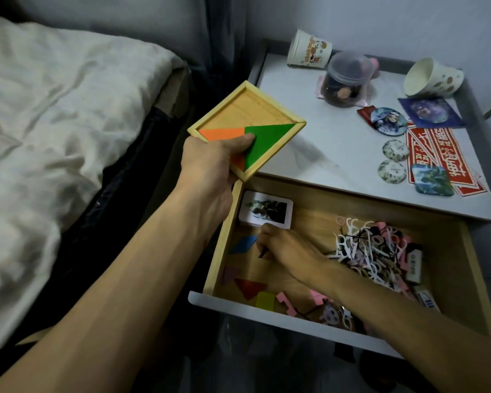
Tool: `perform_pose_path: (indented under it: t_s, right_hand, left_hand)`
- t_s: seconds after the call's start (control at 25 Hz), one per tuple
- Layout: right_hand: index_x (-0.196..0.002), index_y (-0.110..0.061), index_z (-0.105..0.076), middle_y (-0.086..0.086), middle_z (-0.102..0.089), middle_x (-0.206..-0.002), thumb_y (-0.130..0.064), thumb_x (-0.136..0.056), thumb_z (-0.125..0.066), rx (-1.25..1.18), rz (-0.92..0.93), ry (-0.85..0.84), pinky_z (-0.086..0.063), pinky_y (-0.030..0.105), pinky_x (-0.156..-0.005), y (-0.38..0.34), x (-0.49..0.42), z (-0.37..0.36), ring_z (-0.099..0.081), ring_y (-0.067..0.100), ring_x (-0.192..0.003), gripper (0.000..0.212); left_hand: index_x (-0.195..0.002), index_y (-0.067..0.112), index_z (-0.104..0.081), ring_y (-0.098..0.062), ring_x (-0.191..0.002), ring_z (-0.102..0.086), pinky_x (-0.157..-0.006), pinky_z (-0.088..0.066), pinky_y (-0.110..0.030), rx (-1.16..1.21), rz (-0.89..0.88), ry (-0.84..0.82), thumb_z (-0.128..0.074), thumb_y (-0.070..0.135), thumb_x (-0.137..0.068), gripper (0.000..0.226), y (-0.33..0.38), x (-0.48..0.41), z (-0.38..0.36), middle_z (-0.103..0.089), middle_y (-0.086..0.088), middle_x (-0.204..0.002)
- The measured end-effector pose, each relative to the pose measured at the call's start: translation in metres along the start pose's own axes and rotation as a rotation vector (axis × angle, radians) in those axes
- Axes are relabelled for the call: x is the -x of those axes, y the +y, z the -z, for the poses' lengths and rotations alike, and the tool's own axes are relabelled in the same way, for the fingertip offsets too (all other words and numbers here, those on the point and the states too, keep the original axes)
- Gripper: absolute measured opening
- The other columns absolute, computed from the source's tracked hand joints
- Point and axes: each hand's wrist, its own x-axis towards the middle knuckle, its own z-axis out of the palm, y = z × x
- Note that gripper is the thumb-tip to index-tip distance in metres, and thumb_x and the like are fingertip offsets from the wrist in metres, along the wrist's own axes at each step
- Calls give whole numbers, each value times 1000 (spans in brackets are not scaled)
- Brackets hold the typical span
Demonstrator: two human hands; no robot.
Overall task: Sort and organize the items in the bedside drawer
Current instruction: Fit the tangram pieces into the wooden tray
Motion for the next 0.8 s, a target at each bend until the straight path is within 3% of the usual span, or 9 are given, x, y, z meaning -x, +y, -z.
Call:
perform_pose_path:
  t_s: [0.16, 0.24, 0.32, 0.36, 0.44, 0.52, 0.64, 0.8]
  right_hand:
    - [-101, -18, -59, 2, -57, -104, -11, -94, -53, 39, -63, -18, -53, 37, -74, 0, 5, -5, -61, 20, -87, 12]
    - [-95, -22, -61, -5, -61, -91, -14, -92, -51, -303, -152, -24, -54, 27, -71, -10, 8, -2, -60, 8, -78, 14]
    - [-92, -15, -63, -3, -60, -80, -18, -92, -49, -793, -310, -26, -51, 21, -61, -27, -1, -2, -57, 7, -66, 14]
    - [-92, -10, -62, 1, -59, -79, -19, -93, -52, -949, -444, -59, -50, 21, -59, -36, -5, -1, -57, 10, -64, 13]
    - [-92, -6, -60, 7, -58, -81, -16, -93, -58, -1070, -499, -98, -49, 26, -61, -44, -4, -8, -58, 15, -63, 10]
    - [-94, -7, -63, 5, -60, -83, -14, -91, -62, -748, -377, -147, -49, 28, -66, -41, -8, 1, -59, 15, -68, 7]
    - [-102, -18, -68, -2, -64, -95, -22, -90, -66, -260, -30, -278, -55, 29, -70, -30, 7, 11, -61, 9, -79, 12]
    - [-111, -26, -64, -5, -63, -98, -12, -90, -58, -56, 134, -274, -50, 31, -62, -33, 27, 11, -61, 13, -83, 26]
  left_hand:
    - [-116, -7, -60, -25, -83, -73, -72, -61, -39, 1, 4, 6, -67, -11, -80, 36, -1, 0, 0, -71, -17, -101]
    - [-117, -7, -60, -22, -77, -73, -65, -60, -34, 7, 7, 7, -66, -11, -81, 37, -1, -1, 0, -71, -17, -99]
    - [-119, -6, -59, -21, -76, -73, -61, -58, -32, 8, 10, 13, -66, -11, -81, 39, -1, -1, 0, -70, -18, -102]
    - [-119, -6, -58, -22, -76, -74, -61, -58, -31, 10, 14, 17, -66, -10, -81, 39, -1, 0, 0, -70, -19, -104]
    - [-119, -6, -58, -23, -76, -74, -61, -59, -32, 11, 19, 20, -66, -10, -82, 39, -2, -1, 0, -70, -20, -105]
    - [-118, -6, -58, -24, -78, -74, -64, -60, -34, 10, 17, 15, -67, -10, -81, 38, -2, -3, 1, -70, -20, -105]
    - [-120, -4, -58, -27, -89, -73, -77, -61, -43, -12, 10, 13, -70, -7, -80, 41, -3, -7, 2, -70, -19, -107]
    - [-118, -3, -60, -28, -95, -72, -84, -58, -49, -25, 10, 0, -70, -3, -82, 38, -6, -7, 1, -71, -17, -108]
